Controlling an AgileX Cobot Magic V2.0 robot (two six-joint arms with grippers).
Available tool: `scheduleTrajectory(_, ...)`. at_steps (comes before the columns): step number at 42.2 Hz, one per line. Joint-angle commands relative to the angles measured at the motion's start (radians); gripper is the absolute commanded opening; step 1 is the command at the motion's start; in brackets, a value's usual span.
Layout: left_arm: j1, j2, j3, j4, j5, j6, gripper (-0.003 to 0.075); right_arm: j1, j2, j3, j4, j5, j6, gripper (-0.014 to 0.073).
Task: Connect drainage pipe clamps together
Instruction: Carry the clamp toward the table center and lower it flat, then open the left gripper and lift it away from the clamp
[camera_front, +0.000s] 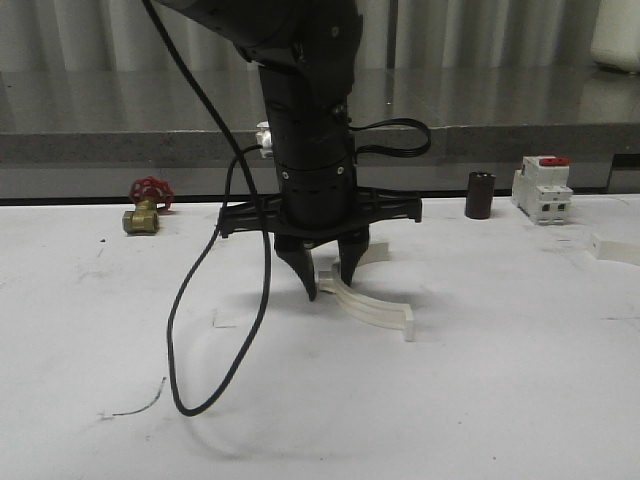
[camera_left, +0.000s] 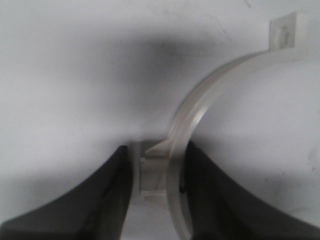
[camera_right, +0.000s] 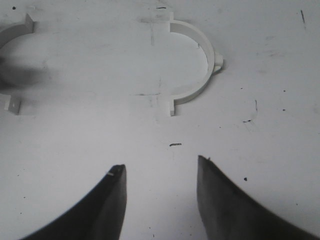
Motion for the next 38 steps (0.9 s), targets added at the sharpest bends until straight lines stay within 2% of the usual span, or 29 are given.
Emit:
scheduleTrajectory(1,-0.008,-0.058,-0.03,-0.004,-0.019,-0.01,0.036,-0.006,0.001,-0.031,-0.012,-0.05,-0.002,0.0367)
scheduleTrajectory(11,-0.008,-0.068,-0.03,-0.006,-0.017,-0.01,0.0375,-0.006,0.001,-0.031,-0.012,-0.05,-0.002,0.0367)
scheduleTrajectory(14,-0.008,-0.086,-0.03,-0.006,-0.023,0.039,0.0375,-0.006,0.001,-0.031,-0.012,-0.05,-0.002,0.0367)
scheduleTrajectory(31,0.001,-0.388,-0.003,-0.017,0.034,0.647,0.0375,-0.006,0.001,-0.031,-0.012,-0.05,-0.002,0.0367)
scheduleTrajectory(33,0.006,-0.44,0.017,-0.044,0.025,0.708,0.0375,-0.006,0.001,-0.031,-0.012,-0.05,-0.002,0.0367)
scheduleTrajectory(38,0.058,-0.554,0.106,-0.239,-0.027,0.9,0.0375,-0.006,0.001,-0.031,-0.012,-0.05,-0.002,0.0367)
